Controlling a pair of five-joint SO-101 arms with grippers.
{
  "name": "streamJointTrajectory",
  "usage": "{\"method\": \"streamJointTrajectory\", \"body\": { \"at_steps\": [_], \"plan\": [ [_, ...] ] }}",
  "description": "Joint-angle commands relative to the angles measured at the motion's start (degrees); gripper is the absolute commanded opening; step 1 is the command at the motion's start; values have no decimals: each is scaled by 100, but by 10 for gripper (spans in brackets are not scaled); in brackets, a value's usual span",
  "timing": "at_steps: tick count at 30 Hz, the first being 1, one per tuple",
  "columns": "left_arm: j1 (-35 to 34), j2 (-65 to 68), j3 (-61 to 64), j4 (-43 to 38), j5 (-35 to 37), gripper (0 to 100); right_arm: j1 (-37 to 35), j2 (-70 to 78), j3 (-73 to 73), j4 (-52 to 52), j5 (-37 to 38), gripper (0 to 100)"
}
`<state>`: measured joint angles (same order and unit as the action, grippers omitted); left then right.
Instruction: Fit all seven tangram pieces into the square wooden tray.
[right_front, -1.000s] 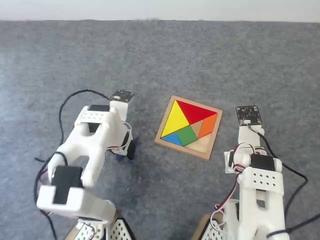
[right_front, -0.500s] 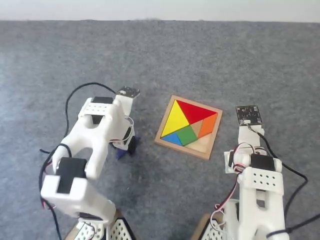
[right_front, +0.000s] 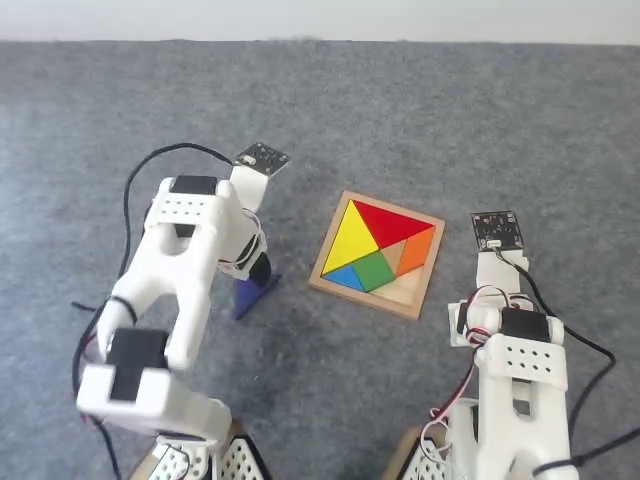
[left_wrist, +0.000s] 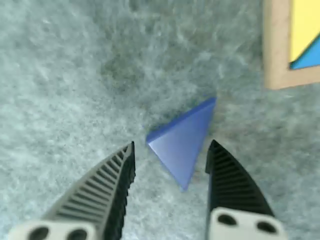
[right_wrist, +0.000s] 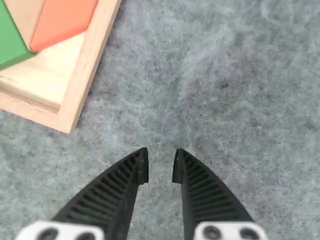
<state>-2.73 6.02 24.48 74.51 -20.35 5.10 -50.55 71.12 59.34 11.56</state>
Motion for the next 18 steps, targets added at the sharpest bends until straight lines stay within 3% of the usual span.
{"method": "streamJointTrajectory", "body": {
  "at_steps": [1, 7, 15, 18],
  "plan": [
    [-149, 396, -365, -167, -176, 225, -31, 57, -26, 4, 26, 93],
    [-141, 703, -119, -229, -264, 225, -40, 57, -35, 4, 26, 94],
    [510, 396, 743, -721, 44, 223, -40, 57, -35, 4, 18, 94],
    [589, 211, 831, -695, 193, 171, -40, 57, -35, 4, 18, 93]
  ]
}}
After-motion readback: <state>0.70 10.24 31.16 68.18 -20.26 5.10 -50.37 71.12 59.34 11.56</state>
